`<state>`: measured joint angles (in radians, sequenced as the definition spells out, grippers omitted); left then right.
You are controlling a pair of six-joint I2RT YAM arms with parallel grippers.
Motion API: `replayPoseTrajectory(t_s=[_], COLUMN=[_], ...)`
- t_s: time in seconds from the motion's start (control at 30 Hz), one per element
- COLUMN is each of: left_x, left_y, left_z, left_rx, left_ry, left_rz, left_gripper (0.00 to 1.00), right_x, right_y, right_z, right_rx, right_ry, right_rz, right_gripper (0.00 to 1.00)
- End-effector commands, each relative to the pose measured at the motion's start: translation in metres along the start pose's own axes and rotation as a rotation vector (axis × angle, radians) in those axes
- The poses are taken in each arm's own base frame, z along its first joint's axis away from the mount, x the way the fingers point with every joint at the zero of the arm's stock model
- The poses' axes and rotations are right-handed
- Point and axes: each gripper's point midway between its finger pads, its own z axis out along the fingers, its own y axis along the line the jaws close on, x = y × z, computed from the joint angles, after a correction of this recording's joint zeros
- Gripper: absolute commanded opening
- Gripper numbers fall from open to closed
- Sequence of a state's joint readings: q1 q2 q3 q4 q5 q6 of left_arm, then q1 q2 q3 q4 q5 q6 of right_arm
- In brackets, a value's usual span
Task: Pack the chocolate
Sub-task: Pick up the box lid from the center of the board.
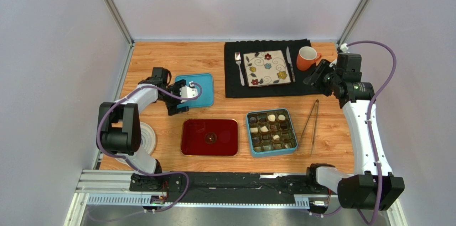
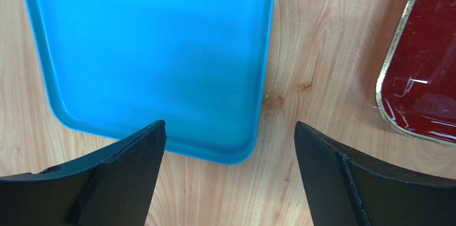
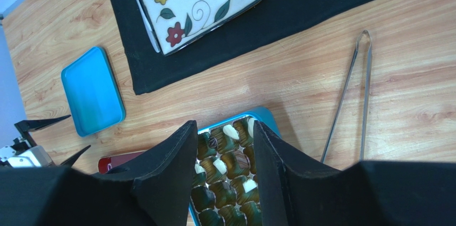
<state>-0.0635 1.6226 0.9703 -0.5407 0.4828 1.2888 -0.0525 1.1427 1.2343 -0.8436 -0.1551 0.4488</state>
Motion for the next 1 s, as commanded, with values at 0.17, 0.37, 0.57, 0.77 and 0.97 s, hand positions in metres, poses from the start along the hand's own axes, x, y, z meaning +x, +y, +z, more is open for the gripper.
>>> replayPoseTrajectory(t_s=[0.17,0.37,0.57,0.77,0.97], left_x=[0.012,0.022,0.025,0.026,0.020], left_y=[-0.004,-0.019,-0.021,-0.020,-0.023], left_z=[0.015,0.019,0.020,0.017,0.008], left_rx=[0.017,0.045,0.054,0.074,0.086], left_ry=[0.022,0.054,0.064,0.091,0.091], left_rz=[0.044,0.034,0.018,-0.012,-0.022], left_gripper=[0.97,0.88,0.70,0.36,0.08], right_x=[-0.013,-0.014,-0.012,-0.009,0.001], right_y=[0.019,0.024,0.028,0.030,0.046], right_z=[-0.010,-0.009,-0.012,-0.012,-0.012], right_rx=[-0.079,-0.093,-0.103,-0.108,-0.136], right_ry=[-0.070,-0.070,-0.069,-0.064,-0.053], right_rz=[-0.016,-0.016,-0.025,-0.033,-0.081], right_gripper=[0.43,0.39,0.36,0.34,0.33])
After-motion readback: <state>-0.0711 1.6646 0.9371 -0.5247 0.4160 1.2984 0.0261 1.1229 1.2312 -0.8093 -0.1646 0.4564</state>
